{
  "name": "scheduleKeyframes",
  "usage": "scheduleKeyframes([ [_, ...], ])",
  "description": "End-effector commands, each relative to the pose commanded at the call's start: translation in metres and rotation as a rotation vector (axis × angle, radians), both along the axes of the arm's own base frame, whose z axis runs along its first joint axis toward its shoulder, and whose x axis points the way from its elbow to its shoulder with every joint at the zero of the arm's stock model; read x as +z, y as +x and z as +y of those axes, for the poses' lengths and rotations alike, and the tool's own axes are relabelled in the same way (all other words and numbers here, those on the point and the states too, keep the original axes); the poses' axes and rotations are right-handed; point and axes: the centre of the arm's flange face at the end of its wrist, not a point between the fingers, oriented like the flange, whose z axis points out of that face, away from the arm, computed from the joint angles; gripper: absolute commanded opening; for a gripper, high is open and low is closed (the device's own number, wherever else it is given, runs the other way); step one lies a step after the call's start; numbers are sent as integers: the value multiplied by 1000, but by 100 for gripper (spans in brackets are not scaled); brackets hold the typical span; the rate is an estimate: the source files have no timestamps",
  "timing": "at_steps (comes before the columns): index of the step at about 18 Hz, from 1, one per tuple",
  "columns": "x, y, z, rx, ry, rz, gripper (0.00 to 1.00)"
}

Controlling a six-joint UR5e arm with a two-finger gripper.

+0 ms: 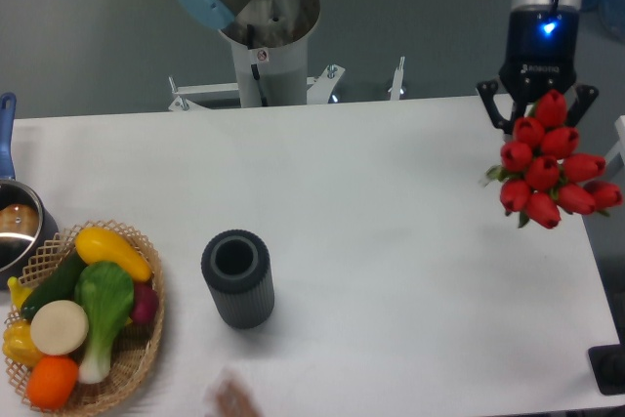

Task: Place the flowers on the table
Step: 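Carry the red tulip bouquet with the gripper away from the vase, then lower the held tulip bouquet toward the table surface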

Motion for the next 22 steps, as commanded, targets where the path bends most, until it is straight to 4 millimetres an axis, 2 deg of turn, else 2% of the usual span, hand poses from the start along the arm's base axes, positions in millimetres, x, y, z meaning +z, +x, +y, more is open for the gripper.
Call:
scheduleKeyframes([
  [3, -26, -3, 10, -31, -85, -13, 33],
  [6, -59, 7, 53, -123, -244, 5, 33],
  [10, -98, 18, 79, -162, -400, -4, 33],
  [12, -108, 16, 82, -161, -456, -2, 33],
  [16, -131, 35, 108, -206, -553, 2, 35],
  [22, -164, 51, 142, -272, -574, -25, 35],
])
